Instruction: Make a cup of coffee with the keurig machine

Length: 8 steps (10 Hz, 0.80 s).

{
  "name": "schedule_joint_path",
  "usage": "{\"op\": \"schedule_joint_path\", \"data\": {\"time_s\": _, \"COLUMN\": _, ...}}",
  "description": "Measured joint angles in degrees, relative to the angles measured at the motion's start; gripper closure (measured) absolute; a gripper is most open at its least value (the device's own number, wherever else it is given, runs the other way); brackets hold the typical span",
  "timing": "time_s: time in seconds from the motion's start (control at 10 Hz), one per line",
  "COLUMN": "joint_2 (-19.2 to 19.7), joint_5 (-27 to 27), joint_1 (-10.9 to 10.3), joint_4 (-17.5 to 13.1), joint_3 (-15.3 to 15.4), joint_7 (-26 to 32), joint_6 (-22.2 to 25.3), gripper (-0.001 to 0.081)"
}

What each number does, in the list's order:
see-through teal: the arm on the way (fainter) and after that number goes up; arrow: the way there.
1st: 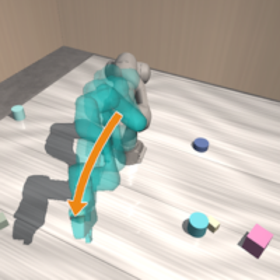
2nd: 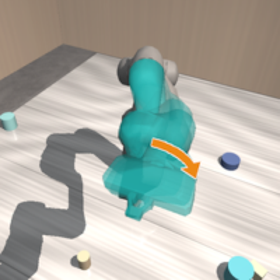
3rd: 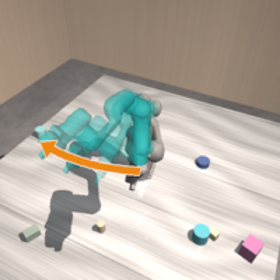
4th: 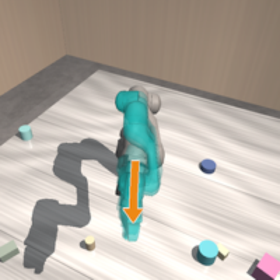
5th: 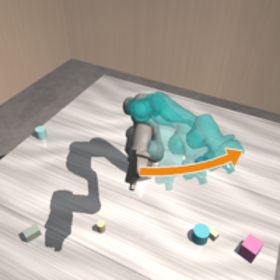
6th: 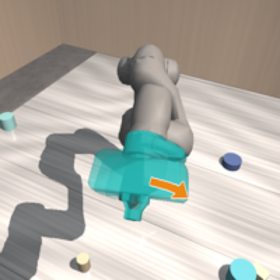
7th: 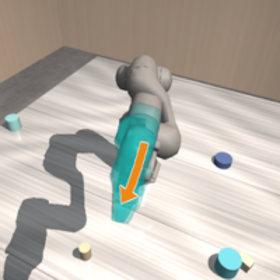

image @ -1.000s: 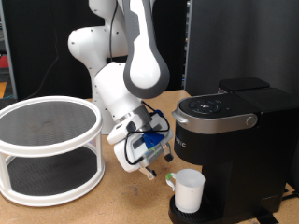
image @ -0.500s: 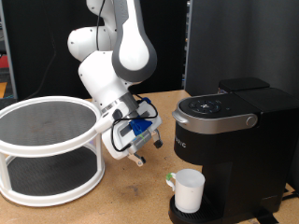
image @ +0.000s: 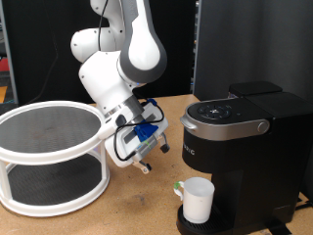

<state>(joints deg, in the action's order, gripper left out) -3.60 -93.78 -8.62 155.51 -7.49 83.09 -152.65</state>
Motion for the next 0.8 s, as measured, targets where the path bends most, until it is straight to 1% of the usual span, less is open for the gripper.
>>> {"op": "schedule_joint_path", "data": {"time_s": 0.3, "joint_2": -2.6, "joint_5": 6.7, "joint_1": 0.8, "joint_4": 0.1, "joint_3": -0.8, "joint_7": -6.5, "joint_6": 1.7, "gripper": 0.0003}}
{"op": "schedule_joint_path", "data": {"time_s": 0.5, "joint_2": -5.2, "joint_5": 12.8, "joint_1": 1.7, "joint_4": 0.4, "joint_3": -1.5, "joint_7": -11.7, "joint_6": 3.8, "gripper": 0.0003}}
{"op": "schedule_joint_path", "data": {"time_s": 0.8, "joint_2": -11.6, "joint_5": 24.9, "joint_1": 4.3, "joint_4": 0.5, "joint_3": -3.1, "joint_7": -22.3, "joint_6": 12.4, "gripper": 0.0003}}
